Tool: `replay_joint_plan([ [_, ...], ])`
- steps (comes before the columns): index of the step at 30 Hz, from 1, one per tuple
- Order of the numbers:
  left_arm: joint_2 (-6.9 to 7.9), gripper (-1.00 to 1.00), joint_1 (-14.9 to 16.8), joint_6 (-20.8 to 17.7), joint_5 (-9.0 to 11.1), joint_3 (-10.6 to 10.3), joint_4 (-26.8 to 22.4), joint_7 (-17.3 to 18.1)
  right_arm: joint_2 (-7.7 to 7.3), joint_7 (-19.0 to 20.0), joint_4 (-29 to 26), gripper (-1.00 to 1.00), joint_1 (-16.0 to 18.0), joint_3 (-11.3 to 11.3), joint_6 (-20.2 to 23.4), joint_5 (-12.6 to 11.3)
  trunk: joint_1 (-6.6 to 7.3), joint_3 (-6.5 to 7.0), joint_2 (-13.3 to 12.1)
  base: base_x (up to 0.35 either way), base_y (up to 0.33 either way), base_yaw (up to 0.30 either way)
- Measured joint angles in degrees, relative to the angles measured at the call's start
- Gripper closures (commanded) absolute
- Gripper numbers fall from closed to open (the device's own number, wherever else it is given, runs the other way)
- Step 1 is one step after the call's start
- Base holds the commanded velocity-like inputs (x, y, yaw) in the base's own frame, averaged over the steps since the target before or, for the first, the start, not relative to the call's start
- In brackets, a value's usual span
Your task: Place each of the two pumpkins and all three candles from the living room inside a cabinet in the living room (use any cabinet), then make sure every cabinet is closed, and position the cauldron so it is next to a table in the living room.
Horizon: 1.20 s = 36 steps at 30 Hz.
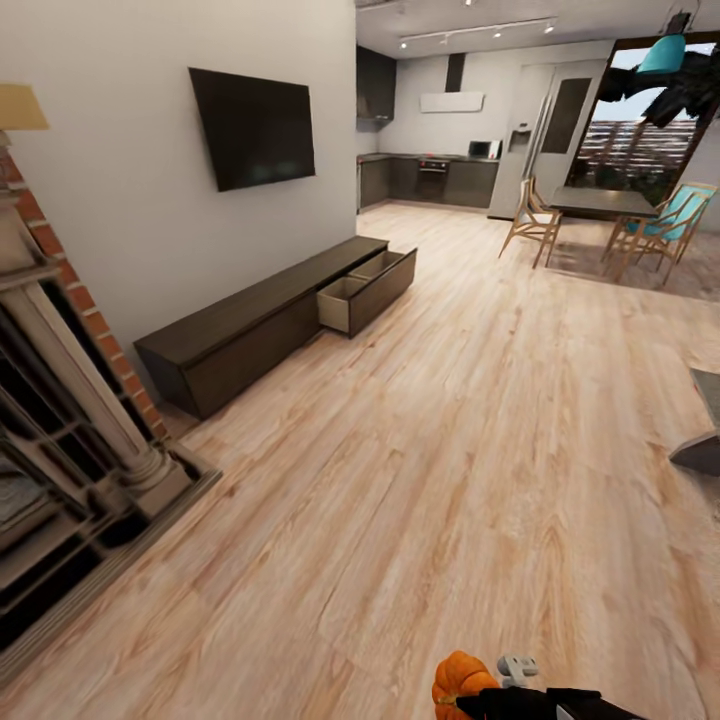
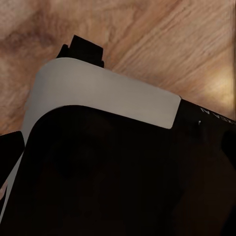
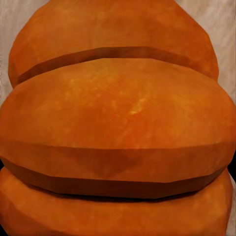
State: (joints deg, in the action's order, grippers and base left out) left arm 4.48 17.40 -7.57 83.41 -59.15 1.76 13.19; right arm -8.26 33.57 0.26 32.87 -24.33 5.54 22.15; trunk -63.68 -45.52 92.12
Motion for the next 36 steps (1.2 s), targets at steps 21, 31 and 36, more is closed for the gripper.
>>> replay_joint_plan([
  [21, -0.07, -1.0, 0.0, -0.1, -0.1, -0.1, 0.0, 0.1, 0.0, 0.0, 0.0, 1.0, 0.0, 0.1, 0.0, 0.0, 0.0, 1.28, 0.0, 0.3, 0.088, -0.248],
  [31, -0.09, -1.0, 0.0, -0.1, -0.1, -0.1, 0.0, 0.1, 0.07, 0.0, 0.0, 1.0, 0.0, 0.2, 0.0, 0.0, 0.0, 1.95, 0.0, 0.336, 0.0, -0.231],
  [36, -0.09, -1.0, 0.0, -0.1, -0.1, -0.1, 0.0, 0.1, 0.12, 0.0, 0.0, 1.0, -0.1, 0.2, 0.0, 0.1, 0.0, 2.28, 0.0, 0.337, 0.0, -0.205],
])
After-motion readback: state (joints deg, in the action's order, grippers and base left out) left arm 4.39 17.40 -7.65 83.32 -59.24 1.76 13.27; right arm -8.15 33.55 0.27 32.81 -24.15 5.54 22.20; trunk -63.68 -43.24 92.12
